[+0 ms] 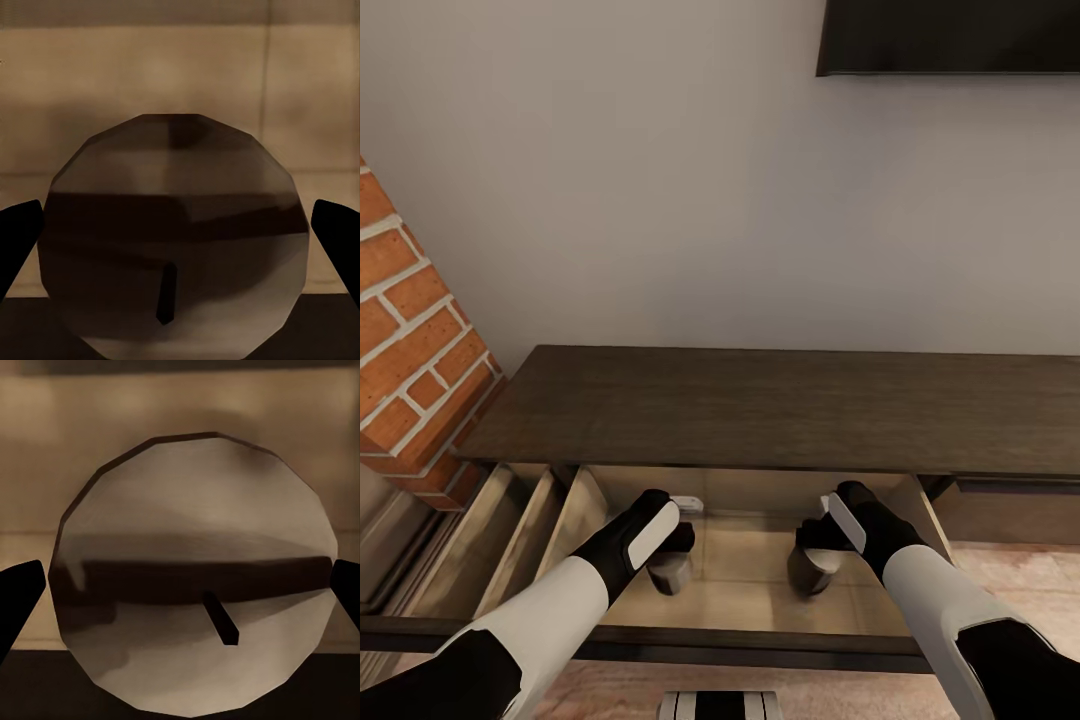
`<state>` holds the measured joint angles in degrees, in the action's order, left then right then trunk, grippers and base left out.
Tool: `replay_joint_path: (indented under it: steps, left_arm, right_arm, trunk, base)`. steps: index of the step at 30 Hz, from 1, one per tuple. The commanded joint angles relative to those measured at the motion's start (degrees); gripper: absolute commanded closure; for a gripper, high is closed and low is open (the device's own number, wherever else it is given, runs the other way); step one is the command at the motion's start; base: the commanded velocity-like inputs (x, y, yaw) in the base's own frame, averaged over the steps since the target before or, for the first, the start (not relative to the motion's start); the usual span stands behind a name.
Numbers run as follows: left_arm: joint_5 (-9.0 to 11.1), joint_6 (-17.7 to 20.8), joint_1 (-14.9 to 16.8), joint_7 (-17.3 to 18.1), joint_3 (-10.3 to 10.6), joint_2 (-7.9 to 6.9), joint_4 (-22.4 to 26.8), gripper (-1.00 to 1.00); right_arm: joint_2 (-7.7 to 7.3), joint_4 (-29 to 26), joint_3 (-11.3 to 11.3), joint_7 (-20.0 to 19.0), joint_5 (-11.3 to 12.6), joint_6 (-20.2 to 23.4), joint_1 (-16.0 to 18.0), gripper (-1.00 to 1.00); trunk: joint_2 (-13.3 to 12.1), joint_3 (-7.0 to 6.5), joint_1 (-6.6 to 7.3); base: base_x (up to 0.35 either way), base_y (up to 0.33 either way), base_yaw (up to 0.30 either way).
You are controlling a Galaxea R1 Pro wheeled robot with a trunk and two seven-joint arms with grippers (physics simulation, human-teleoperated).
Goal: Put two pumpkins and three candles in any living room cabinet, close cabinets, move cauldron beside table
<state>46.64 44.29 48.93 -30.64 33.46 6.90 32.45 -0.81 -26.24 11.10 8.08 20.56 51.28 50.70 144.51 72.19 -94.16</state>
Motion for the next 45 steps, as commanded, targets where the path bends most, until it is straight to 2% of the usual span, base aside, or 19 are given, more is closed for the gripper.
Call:
replay_joint_path:
  steps: [1,10,22,26,31,35,45]
  left_arm:
    - [0.61,-0.08,0.04,-0.56,0.29,-0.04,0.06,1.00]
    - [0.58,-0.85,0.01,0.89,0.29,-0.14,0.11,1.00]
    - [0.56,-2.09,-0.15,1.09,0.29,-0.19,0.50,1.00]
    - [0.56,-2.17,-0.15,1.10,0.29,-0.21,0.52,1.00]
    - [0.56,-2.19,-0.15,1.11,0.29,-0.15,0.58,1.00]
    - [0.56,-2.19,-0.15,1.11,0.29,-0.14,0.59,1.00]
    - [0.56,-2.19,-0.15,1.11,0.29,-0.14,0.59,1.00]
  right_arm:
    - [-0.07,-0.11,0.44,0.44,0.63,0.20,0.02,1.00]
    - [-0.05,-0.15,0.50,0.45,0.62,0.22,0.01,1.00]
    - [-0.07,-0.13,0.45,0.45,0.62,0.22,0.01,1.00]
    - [-0.07,-0.13,0.43,0.45,0.62,0.22,0.01,1.00]
    - [-0.07,-0.13,0.41,0.45,0.62,0.22,0.01,1.00]
    - [-0.07,-0.13,0.46,0.45,0.62,0.22,0.01,1.00]
    - [-0.07,-0.13,0.50,0.45,0.62,0.22,0.01,1.00]
  trunk:
    - [0.02,0.05,0.01]
    - [0.02,0.05,0.01]
    - [0.02,0.05,0.01]
    - [0.07,0.93,-0.09]
    - [0.07,0.93,-0.09]
    - [0.13,1.82,-0.20]
    - [0.13,1.82,-0.20]
  base:
    - [0.000,0.000,0.000]
    - [0.000,0.000,0.000]
    - [0.000,0.000,0.000]
    - [0.000,0.000,0.000]
    - [0.000,0.000,0.000]
    - [0.000,0.000,0.000]
    - [0.000,0.000,0.000]
